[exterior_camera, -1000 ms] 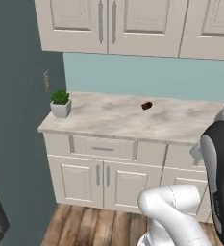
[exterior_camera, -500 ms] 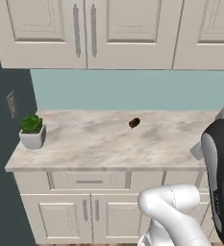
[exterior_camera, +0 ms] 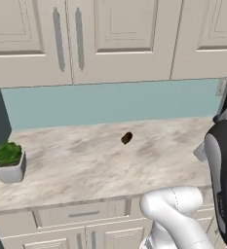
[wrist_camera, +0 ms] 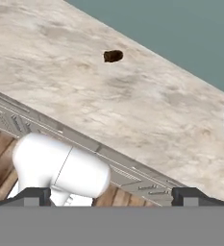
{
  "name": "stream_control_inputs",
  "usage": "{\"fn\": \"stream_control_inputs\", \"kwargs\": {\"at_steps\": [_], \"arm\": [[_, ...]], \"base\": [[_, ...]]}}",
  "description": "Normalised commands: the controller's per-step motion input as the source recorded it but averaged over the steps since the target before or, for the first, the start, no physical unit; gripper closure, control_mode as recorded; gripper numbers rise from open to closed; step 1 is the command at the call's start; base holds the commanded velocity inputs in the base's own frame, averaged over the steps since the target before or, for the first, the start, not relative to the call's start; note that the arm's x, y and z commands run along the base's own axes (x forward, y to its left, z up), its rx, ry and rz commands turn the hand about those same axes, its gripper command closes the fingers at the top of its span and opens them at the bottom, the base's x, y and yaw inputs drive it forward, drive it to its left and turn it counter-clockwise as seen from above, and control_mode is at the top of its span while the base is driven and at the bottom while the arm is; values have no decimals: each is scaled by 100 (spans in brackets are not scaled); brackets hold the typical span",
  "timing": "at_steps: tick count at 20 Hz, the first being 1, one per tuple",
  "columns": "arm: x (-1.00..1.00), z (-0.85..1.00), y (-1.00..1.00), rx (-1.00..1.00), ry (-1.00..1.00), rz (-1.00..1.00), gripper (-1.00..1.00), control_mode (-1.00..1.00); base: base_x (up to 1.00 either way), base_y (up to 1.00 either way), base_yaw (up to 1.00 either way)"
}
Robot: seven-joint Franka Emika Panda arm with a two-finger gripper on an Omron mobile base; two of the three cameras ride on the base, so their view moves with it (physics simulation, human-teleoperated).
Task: Place the beer on the top shelf of the fridge to keep it out of children's reach, and place the mango and sweet potato on lower shelves for easy access.
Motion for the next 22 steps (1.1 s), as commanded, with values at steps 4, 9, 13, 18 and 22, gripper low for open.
{"fn": "stream_control_inputs", "kwargs": {"at_steps": [4,9,13,18,22], "arm": [[0,0,0,0,0,0,-100,100],[0,0,0,0,0,0,-100,100],[0,0,0,0,0,0,-100,100],[46,-26,11,0,-1,-22,-100,-100],[34,-37,0,0,0,-16,-100,-100]], "base": [[33,43,-27],[38,45,-27],[49,39,-27],[0,0,0],[0,0,0]]}}
